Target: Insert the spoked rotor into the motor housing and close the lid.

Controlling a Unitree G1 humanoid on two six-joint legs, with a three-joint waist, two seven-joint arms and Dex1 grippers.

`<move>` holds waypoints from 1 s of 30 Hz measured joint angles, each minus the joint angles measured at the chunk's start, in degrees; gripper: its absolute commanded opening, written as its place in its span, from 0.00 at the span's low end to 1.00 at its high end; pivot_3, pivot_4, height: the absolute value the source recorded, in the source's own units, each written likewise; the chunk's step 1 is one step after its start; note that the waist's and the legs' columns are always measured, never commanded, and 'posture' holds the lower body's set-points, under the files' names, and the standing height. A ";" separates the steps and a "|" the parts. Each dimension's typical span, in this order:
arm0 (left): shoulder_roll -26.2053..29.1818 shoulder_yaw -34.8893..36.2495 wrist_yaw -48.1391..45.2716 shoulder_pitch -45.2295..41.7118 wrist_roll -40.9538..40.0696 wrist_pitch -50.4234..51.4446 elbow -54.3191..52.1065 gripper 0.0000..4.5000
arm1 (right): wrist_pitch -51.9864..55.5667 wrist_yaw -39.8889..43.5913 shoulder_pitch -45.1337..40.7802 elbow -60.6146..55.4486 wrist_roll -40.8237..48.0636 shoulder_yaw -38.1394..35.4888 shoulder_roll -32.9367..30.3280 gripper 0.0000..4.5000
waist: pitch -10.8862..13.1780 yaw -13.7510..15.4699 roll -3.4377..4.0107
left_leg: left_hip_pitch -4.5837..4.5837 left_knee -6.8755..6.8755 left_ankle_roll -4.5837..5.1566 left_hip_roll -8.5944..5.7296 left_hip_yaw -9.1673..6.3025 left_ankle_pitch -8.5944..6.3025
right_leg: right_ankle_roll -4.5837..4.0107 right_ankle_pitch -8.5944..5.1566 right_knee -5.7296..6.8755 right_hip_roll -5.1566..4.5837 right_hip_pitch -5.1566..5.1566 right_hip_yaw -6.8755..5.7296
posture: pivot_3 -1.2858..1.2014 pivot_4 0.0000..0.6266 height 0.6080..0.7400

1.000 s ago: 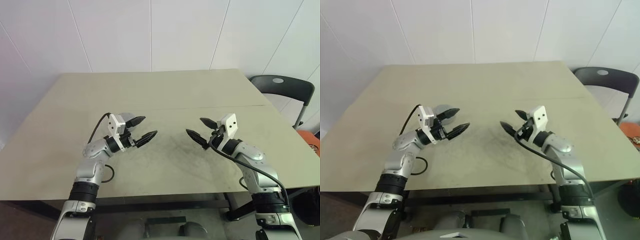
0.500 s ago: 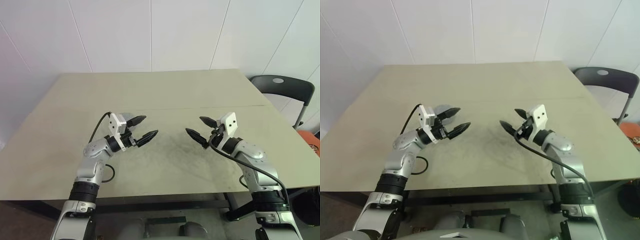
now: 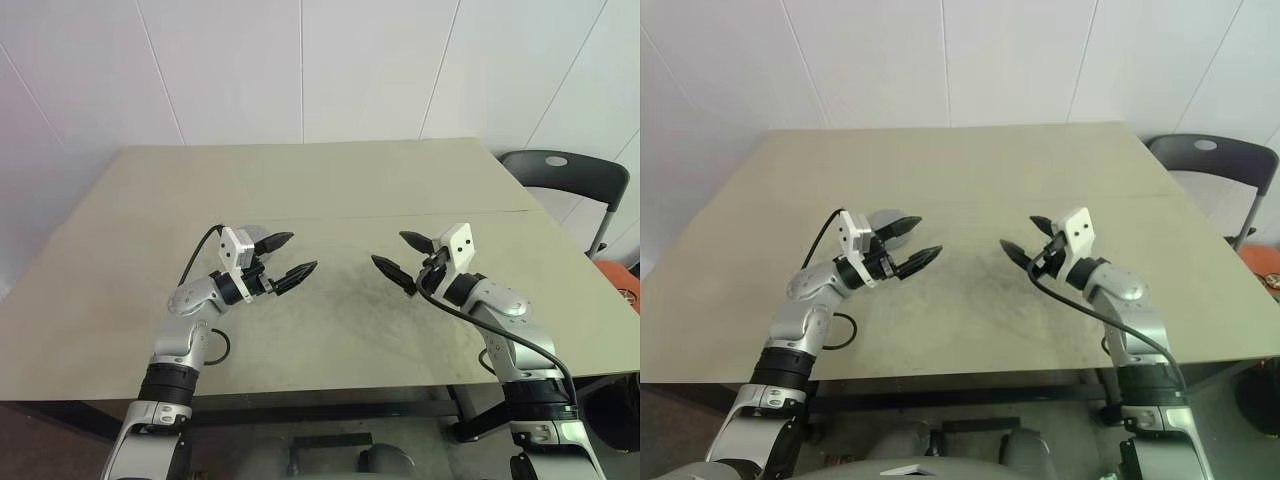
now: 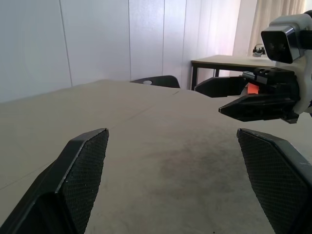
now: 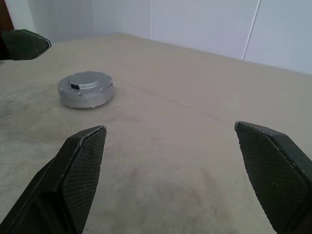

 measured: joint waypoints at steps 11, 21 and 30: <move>-0.41 -0.05 -0.09 0.00 0.68 -1.03 1.00 1.00 | -0.06 -0.08 -0.23 0.90 -0.54 0.15 0.00 0.99 | 0.00 0.00 0.00 | 0.00 0.00 0.00 0.00 0.00 0.00 | 0.00 0.00 0.01 0.00 0.00 0.00 | 0.52 0.00 1.00; -0.74 -0.35 -0.04 -0.13 0.87 -1.24 1.47 1.00 | -0.33 -0.09 -0.32 1.01 -0.87 0.16 0.00 0.99 | 0.00 0.01 0.00 | 0.00 0.01 0.00 0.00 0.00 0.00 | 0.00 0.00 0.02 0.00 0.00 0.00 | 0.52 0.00 1.00; -0.73 -1.09 0.08 -0.13 1.25 -1.24 1.45 1.00 | -0.39 -0.07 -0.72 2.18 -1.65 0.19 0.00 0.99 | 0.00 0.00 0.00 | 0.00 0.02 0.01 0.00 0.00 0.00 | 0.00 0.00 0.03 0.00 0.00 0.00 | 0.52 0.00 1.00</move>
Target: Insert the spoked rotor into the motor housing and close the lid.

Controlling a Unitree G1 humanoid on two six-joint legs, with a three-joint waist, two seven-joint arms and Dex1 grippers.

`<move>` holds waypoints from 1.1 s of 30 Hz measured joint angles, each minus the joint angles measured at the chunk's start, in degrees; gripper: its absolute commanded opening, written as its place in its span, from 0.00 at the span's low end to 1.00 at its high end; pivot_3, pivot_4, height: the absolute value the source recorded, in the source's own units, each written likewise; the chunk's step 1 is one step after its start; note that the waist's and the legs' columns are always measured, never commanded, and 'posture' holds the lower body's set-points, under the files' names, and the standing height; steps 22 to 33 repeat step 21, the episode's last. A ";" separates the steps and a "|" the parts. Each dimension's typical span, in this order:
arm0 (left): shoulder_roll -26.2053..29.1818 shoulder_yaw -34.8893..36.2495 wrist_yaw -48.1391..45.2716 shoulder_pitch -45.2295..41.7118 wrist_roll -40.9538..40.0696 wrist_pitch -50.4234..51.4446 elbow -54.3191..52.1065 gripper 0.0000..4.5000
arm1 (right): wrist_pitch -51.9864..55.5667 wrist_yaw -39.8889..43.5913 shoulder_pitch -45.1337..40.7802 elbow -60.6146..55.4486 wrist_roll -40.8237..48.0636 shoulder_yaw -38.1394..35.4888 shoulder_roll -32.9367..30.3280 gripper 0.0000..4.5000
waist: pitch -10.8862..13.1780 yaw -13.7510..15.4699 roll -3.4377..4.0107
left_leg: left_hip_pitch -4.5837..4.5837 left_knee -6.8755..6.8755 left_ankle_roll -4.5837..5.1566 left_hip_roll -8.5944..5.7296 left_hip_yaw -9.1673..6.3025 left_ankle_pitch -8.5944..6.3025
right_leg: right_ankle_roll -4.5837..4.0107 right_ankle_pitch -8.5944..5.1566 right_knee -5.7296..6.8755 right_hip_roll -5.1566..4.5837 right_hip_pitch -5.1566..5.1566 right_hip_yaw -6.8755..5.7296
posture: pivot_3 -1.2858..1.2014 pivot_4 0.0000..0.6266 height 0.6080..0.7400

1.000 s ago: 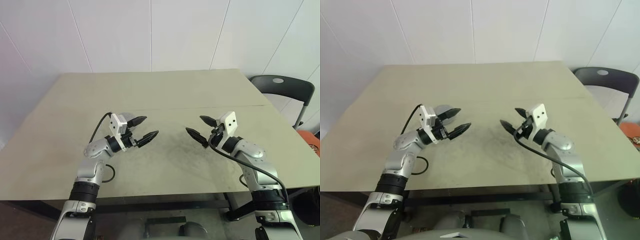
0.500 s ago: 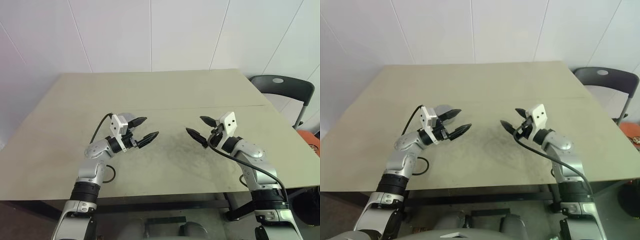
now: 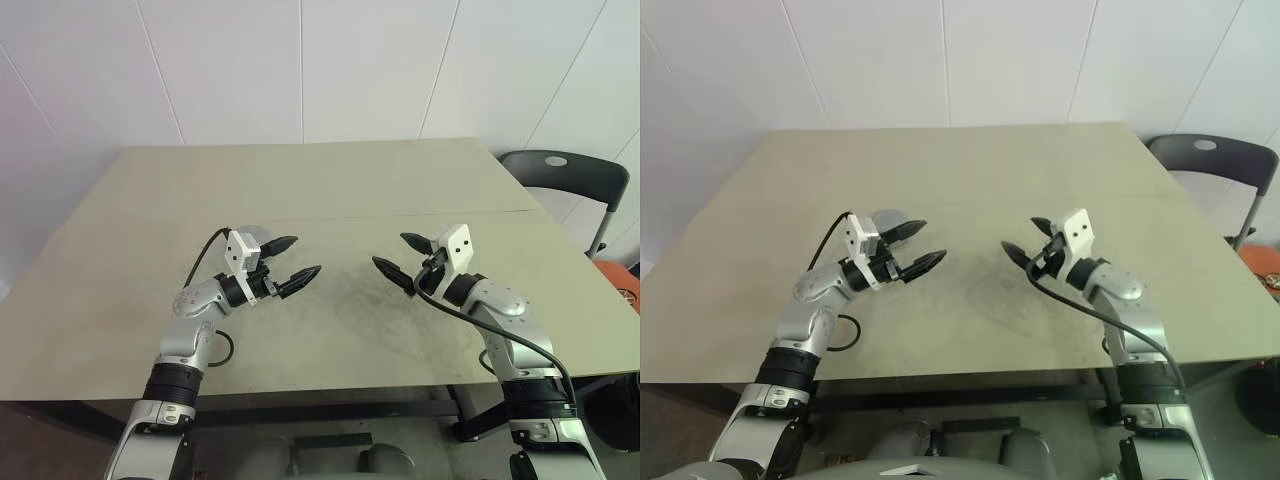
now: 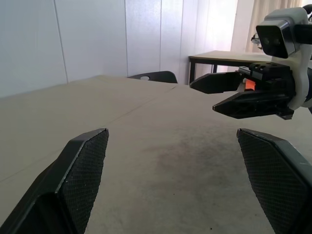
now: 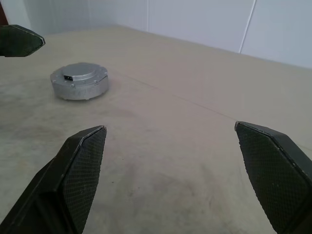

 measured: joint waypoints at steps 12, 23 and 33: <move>-0.16 -0.04 -0.03 0.00 0.66 -0.20 0.10 1.00 | -0.03 0.03 -0.27 0.35 -0.05 0.06 0.01 0.99 | 0.00 0.01 0.00 | 0.00 0.01 0.01 0.00 0.00 0.01 | 0.00 0.00 0.01 0.00 0.00 0.00 | 0.52 0.00 1.00; -0.52 -0.05 -0.33 -0.07 0.92 -1.57 1.83 1.00 | 1.17 1.63 -0.26 0.28 1.14 0.06 0.17 0.99 | 0.00 0.01 0.00 | 0.00 0.02 0.01 0.00 0.00 0.01 | 0.00 0.00 0.02 0.00 0.00 0.00 | 0.52 0.00 1.00; -0.52 -0.05 -0.33 -0.07 0.92 -1.57 1.83 1.00 | 1.17 1.63 -0.26 0.28 1.14 0.06 0.17 0.99 | 0.00 0.01 0.00 | 0.00 0.02 0.01 0.00 0.00 0.01 | 0.00 0.00 0.02 0.00 0.00 0.00 | 0.52 0.00 1.00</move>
